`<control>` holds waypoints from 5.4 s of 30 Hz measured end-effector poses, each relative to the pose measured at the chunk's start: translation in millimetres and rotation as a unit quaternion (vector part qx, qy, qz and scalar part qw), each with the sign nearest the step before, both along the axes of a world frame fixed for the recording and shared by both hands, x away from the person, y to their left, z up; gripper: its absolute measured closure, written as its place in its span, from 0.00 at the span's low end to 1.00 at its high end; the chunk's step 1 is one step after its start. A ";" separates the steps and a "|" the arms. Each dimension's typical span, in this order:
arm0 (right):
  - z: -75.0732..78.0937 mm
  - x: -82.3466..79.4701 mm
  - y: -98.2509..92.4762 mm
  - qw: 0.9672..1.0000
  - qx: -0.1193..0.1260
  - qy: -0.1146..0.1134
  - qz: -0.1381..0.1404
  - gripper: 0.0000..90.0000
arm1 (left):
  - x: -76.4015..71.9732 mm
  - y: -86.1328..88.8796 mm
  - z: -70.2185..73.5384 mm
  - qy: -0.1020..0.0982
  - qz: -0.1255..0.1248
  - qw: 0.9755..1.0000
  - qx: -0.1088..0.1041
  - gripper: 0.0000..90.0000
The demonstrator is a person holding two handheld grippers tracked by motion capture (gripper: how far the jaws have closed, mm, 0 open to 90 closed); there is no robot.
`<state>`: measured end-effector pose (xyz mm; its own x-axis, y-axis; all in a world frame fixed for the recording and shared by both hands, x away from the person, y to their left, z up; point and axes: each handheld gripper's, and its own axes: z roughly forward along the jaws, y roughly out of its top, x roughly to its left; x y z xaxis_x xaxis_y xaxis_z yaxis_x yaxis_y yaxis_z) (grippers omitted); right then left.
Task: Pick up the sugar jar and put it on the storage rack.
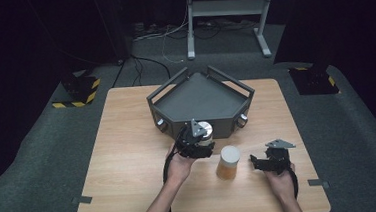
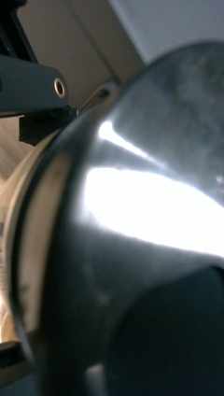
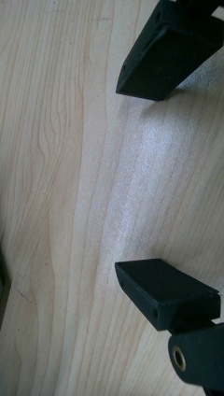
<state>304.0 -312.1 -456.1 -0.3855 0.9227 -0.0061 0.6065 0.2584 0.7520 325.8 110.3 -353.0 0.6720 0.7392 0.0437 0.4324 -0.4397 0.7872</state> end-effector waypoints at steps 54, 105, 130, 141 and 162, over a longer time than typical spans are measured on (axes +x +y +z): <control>0.0 0.0 -0.2 1.000 0.001 0.000 0.000 0.14 | 77.6 -15.6 38.3 -0.007 0.110 0.992 -0.060 0.35; 0.1 -0.1 -0.1 1.000 0.001 0.000 -0.001 0.14 | 92.6 -13.2 26.5 0.013 0.141 0.989 -0.038 0.34; 0.1 -0.1 -0.1 1.000 0.001 0.000 -0.001 0.14 | 85.0 -3.4 38.0 0.003 0.120 0.993 -0.004 0.09; 0.1 0.0 -0.1 1.000 0.001 0.000 -0.001 0.14 | 68.7 3.7 38.7 -0.011 0.120 0.993 -0.002 0.07; 0.0 -0.1 0.0 1.000 0.000 0.000 0.000 0.14 | 27.4 15.0 33.5 -0.032 0.107 0.994 -0.001 0.05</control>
